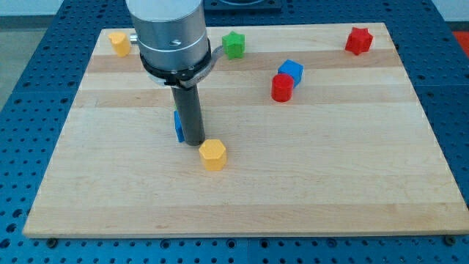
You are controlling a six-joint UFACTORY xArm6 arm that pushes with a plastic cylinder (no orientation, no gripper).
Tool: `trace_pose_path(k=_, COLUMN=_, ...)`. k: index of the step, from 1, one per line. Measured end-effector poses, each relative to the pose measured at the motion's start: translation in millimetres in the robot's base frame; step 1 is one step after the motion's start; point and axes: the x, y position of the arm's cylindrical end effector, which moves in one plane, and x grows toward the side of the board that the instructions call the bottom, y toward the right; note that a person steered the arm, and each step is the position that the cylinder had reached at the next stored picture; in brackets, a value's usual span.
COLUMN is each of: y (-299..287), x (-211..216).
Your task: Move the blue triangle to the center left
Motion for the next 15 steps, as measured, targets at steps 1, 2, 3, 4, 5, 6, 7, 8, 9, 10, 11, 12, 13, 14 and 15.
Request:
trace_pose_path(k=1, y=-1, x=-3)
trace_pose_path(k=2, y=-5, x=-9)
trace_pose_path(k=3, y=-22, x=-9)
trace_pose_path(k=4, y=-23, x=-13)
trace_pose_path(k=5, y=-23, x=-16)
trace_pose_path(k=6, y=-23, x=-23)
trace_pose_path(k=7, y=-23, x=-33)
trace_pose_path(k=8, y=-24, x=-33)
trace_pose_path(k=9, y=-32, x=-34)
trace_pose_path(k=10, y=-43, x=-34)
trace_pose_path(k=11, y=-44, x=-39)
trace_pose_path(k=12, y=-44, x=-48)
trace_pose_path(k=13, y=-44, x=-55)
trace_pose_path(k=14, y=-45, x=-55)
trace_pose_path(k=15, y=-51, x=-55)
